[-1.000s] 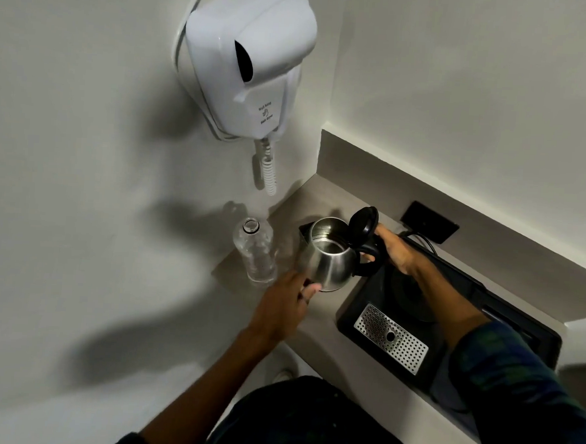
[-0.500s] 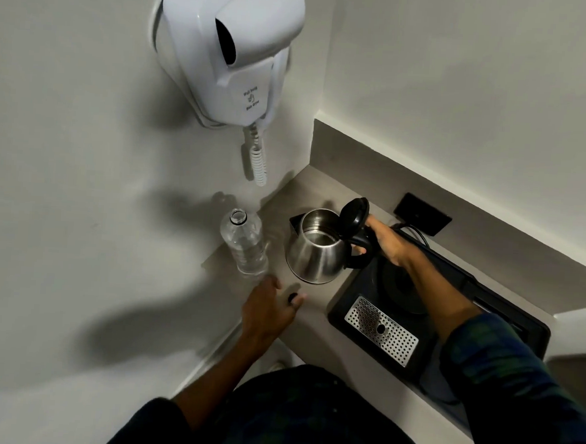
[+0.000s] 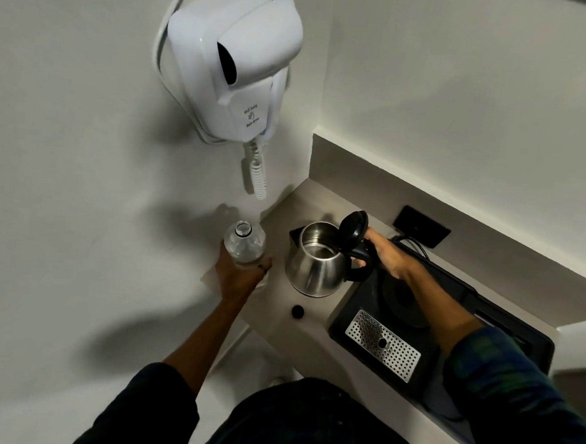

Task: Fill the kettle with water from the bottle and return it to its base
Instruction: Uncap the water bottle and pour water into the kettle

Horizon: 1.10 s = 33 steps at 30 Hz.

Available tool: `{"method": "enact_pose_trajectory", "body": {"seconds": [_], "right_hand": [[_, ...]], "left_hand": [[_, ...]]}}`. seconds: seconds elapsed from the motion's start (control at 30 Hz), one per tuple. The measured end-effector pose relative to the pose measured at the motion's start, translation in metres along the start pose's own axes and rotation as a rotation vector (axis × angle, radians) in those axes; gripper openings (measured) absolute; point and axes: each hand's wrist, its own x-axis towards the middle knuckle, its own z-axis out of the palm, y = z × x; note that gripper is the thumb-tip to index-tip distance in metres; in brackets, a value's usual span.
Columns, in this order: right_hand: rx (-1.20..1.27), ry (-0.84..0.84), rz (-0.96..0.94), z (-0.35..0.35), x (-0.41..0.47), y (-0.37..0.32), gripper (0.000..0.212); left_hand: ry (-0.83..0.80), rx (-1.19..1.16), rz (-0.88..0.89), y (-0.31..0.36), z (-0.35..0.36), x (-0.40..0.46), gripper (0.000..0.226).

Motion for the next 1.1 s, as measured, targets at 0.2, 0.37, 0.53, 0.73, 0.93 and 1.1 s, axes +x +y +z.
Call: {"method": "enact_pose_trajectory", "body": {"seconds": [0.2, 0.37, 0.53, 0.73, 0.93, 1.1], "right_hand": [[0.038, 0.008, 0.021, 0.0, 0.0, -0.004, 0.069], [0.035, 0.006, 0.004, -0.001, -0.001, -0.003, 0.083], [0.026, 0.01, -0.005, -0.001, 0.0, -0.002, 0.086], [0.017, 0.0, 0.012, 0.0, -0.004, -0.005, 0.068], [-0.016, 0.012, -0.014, 0.0, -0.004, -0.004, 0.085], [-0.006, 0.03, 0.013, 0.004, -0.006, -0.008, 0.065]], "left_hand": [[-0.136, 0.274, 0.215, 0.017, -0.007, 0.001, 0.077], [-0.304, 0.578, 0.355, 0.042, -0.019, 0.006, 0.084], [-0.428, 0.942, 0.391, 0.065, -0.024, 0.011, 0.096], [-0.463, 1.238, 0.488, 0.081, -0.028, 0.012, 0.096], [-0.504, 1.338, 0.513, 0.101, -0.027, 0.012, 0.094], [-0.511, 1.396, 0.509, 0.11, -0.025, 0.009, 0.09]]}}
